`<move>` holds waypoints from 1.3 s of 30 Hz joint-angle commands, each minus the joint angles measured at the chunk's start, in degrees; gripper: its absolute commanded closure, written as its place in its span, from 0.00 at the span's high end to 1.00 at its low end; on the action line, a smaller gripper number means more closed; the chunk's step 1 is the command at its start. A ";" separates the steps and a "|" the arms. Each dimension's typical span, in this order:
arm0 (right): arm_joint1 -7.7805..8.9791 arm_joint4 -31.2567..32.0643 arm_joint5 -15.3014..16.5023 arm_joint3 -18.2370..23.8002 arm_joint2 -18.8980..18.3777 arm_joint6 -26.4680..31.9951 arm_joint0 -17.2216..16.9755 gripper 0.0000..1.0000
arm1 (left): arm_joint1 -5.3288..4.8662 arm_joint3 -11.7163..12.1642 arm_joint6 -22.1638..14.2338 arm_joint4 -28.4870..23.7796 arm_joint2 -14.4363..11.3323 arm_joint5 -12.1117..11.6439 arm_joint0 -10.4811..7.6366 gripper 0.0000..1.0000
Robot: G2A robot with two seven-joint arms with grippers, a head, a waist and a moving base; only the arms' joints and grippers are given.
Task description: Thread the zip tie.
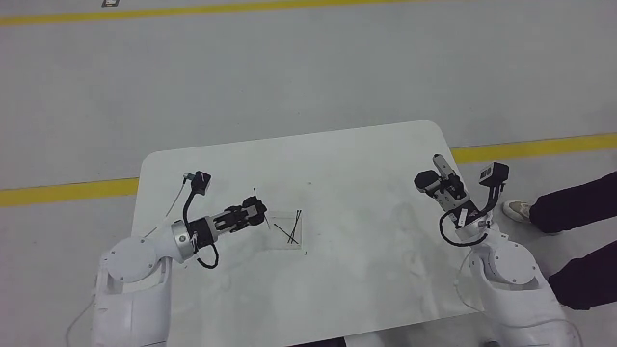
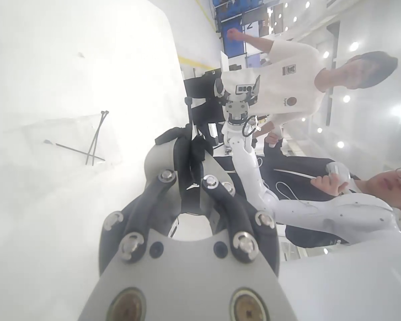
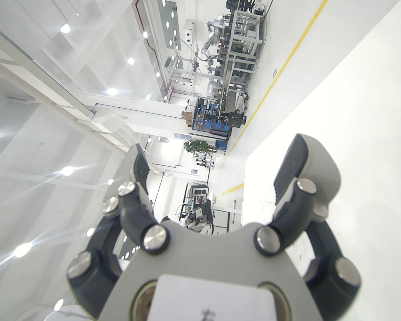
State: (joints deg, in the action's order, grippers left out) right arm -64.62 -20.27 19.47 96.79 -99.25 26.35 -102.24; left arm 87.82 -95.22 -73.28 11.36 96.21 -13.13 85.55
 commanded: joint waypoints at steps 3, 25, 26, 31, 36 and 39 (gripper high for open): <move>0.00 0.00 0.01 0.00 0.00 0.03 0.00 1.00 | 0.00 0.00 0.00 0.00 0.00 0.00 0.00 0.00; 0.00 0.00 0.01 0.00 0.00 0.03 0.00 1.00 | -3.51 -0.29 7.74 2.69 2.48 -4.23 2.30 0.00; 0.00 0.00 0.01 0.00 0.00 0.03 0.00 1.00 | -3.70 -0.17 7.80 2.50 2.64 -4.31 2.30 0.00; 0.00 0.00 0.01 0.00 0.00 0.03 0.00 1.00 | -3.84 -0.12 7.93 2.58 2.75 -4.33 2.29 0.00; 0.08 4.80 0.01 2.34 0.88 1.27 0.62 1.00 | -3.84 -0.12 7.93 2.58 2.75 -4.33 2.29 0.00; 0.22 10.71 0.01 4.34 2.00 3.25 0.78 1.00 | -3.84 -0.12 7.93 2.58 2.75 -4.33 2.29 0.00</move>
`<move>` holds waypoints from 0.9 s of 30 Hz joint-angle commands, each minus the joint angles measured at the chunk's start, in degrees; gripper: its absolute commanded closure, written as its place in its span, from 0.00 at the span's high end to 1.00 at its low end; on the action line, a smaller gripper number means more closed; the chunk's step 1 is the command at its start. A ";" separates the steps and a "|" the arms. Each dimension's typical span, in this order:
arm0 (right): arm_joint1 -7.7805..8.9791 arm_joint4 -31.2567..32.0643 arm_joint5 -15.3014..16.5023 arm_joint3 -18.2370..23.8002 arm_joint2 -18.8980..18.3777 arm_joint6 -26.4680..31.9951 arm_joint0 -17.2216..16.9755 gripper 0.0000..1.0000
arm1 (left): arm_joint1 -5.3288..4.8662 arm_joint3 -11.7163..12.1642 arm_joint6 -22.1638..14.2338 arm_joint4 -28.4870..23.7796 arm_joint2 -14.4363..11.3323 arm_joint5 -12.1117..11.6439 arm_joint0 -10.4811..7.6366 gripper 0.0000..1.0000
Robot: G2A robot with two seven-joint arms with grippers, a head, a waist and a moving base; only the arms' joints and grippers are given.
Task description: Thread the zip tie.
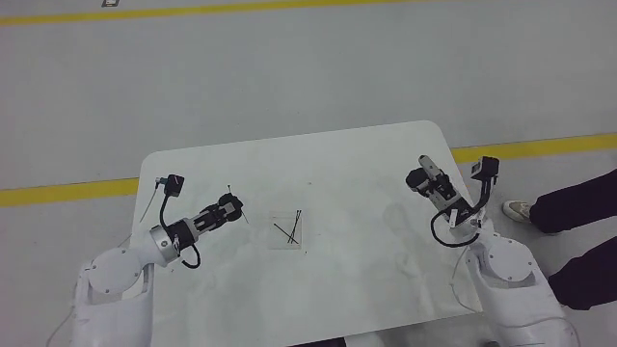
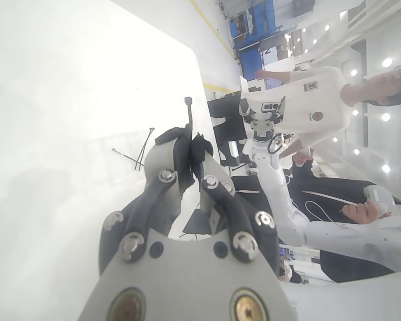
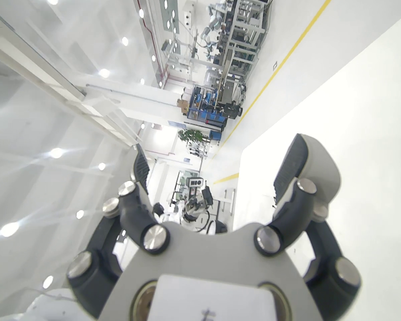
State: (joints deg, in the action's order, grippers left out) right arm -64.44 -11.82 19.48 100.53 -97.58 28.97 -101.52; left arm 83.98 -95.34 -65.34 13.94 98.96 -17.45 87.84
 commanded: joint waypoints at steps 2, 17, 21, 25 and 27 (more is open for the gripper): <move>0.16 6.27 0.00 1.95 1.40 2.53 0.13 1.00 | 0.00 0.00 0.00 0.00 0.00 0.00 0.00 0.00; 0.57 17.56 0.00 2.84 5.01 5.60 0.70 1.00 | 0.00 0.00 0.00 0.00 0.00 0.00 0.00 0.00; 0.57 17.56 0.00 2.84 5.01 5.60 0.70 1.00 | -0.46 -0.26 0.84 1.88 -1.54 0.35 0.19 0.00; 0.54 17.67 -0.06 3.05 5.43 5.48 0.84 1.00 | -1.36 -2.58 0.05 9.13 -3.34 -0.59 0.66 0.00; 0.52 18.11 0.00 3.57 6.71 5.83 1.59 1.00 | -1.73 -3.71 0.57 12.44 -4.58 -1.28 1.05 0.00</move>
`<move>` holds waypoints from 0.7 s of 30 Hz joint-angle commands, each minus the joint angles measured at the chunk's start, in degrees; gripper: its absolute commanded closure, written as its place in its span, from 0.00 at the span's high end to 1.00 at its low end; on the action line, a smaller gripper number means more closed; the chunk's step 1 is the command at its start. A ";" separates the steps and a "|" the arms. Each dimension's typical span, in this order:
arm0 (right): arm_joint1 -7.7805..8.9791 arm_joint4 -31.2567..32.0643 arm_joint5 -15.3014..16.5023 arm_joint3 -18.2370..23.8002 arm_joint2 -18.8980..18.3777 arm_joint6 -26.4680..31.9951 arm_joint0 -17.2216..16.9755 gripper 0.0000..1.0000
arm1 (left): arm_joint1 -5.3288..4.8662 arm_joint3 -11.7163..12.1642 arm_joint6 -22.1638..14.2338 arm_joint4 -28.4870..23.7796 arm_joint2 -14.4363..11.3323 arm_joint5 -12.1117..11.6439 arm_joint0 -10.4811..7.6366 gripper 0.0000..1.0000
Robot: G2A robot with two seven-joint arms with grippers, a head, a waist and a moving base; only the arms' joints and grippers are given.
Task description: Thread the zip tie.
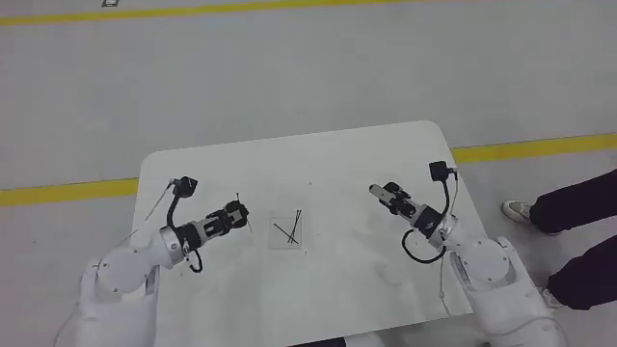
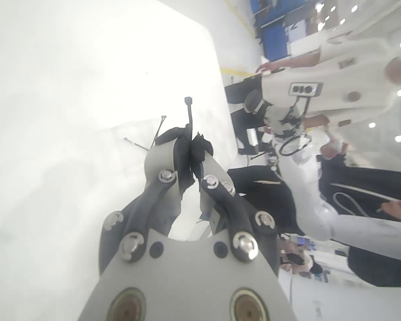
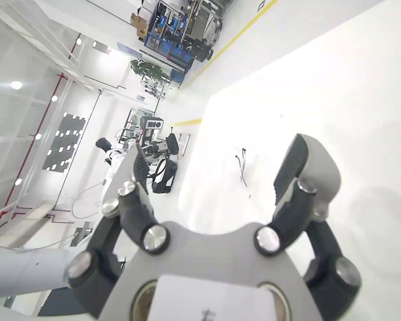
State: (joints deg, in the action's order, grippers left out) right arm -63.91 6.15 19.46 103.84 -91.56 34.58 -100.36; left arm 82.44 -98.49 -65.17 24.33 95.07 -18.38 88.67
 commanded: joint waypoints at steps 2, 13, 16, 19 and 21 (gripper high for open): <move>0.02 0.10 0.02 0.34 1.28 0.96 0.90 1.00 | -0.52 -1.58 1.93 5.44 -1.38 -1.10 0.58 0.00; 0.14 0.79 0.02 -0.42 4.63 5.60 4.35 1.00 | -1.36 -4.51 2.11 13.15 -5.36 -1.10 0.91 0.00; 0.26 1.51 0.02 -1.38 6.79 8.63 7.41 1.00 | -2.17 -7.16 0.43 17.91 -7.48 -1.10 1.15 0.00; 0.34 1.94 0.02 -3.07 8.89 11.18 10.41 1.00 | -2.96 -9.20 -1.27 22.06 -9.24 -1.10 1.26 0.00; 0.34 2.75 0.02 -4.24 10.34 12.28 12.49 1.00 | -3.31 -9.94 -1.88 22.83 -10.09 -1.10 1.27 0.00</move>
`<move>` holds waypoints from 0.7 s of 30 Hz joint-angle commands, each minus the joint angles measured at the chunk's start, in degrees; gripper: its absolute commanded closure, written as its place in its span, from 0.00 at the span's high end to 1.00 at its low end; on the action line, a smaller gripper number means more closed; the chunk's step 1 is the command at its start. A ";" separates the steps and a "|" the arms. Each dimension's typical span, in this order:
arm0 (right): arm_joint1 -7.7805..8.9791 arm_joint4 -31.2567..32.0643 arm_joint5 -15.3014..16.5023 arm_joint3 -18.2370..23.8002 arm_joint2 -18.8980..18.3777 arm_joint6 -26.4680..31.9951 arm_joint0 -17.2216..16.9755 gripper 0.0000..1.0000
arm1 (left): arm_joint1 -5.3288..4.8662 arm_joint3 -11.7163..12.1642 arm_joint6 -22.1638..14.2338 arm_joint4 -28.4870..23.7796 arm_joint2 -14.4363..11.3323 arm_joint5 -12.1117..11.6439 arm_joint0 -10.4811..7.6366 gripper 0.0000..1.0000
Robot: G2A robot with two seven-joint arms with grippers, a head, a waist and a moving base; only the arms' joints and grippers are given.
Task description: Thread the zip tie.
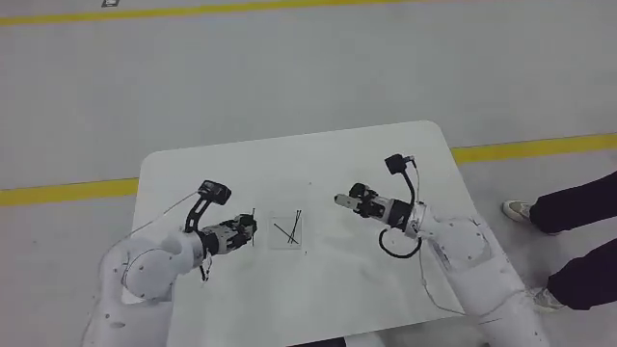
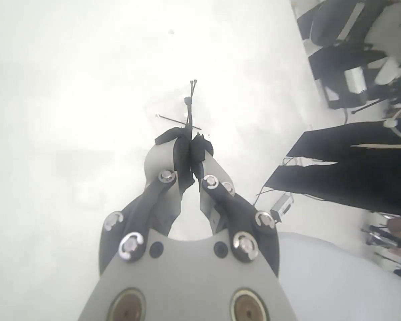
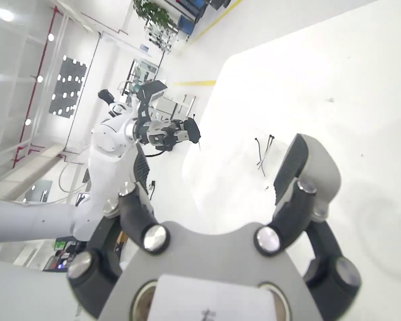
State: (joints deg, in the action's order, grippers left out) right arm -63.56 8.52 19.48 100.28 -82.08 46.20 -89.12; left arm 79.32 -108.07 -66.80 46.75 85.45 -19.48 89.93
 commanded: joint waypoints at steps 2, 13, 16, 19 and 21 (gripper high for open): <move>-0.17 -0.94 0.00 -1.94 3.20 2.17 3.55 1.00 | -0.53 -0.73 -1.06 -0.19 -1.60 0.00 0.02 0.00; -0.38 -2.01 0.00 -3.60 5.69 3.16 5.99 1.00 | -0.78 -0.63 -1.36 -0.76 -2.28 0.00 -0.06 0.00; -0.50 -3.66 0.00 -3.39 6.68 3.12 5.97 1.00 | -1.00 -0.68 -0.62 0.46 -4.29 0.00 -0.36 0.00; -0.80 -6.04 0.00 -5.67 9.24 4.66 8.22 1.00 | -1.43 -0.93 -0.71 1.03 -7.18 0.00 -1.54 0.00; -1.10 -7.94 0.00 -7.75 11.06 5.64 10.27 1.00 | -1.71 -0.73 -0.81 0.84 -8.50 0.00 -2.33 0.00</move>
State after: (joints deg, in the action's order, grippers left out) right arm -64.50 1.68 19.48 93.75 -72.08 51.28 -80.09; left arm 77.77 -108.91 -67.51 47.75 77.77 -19.48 88.07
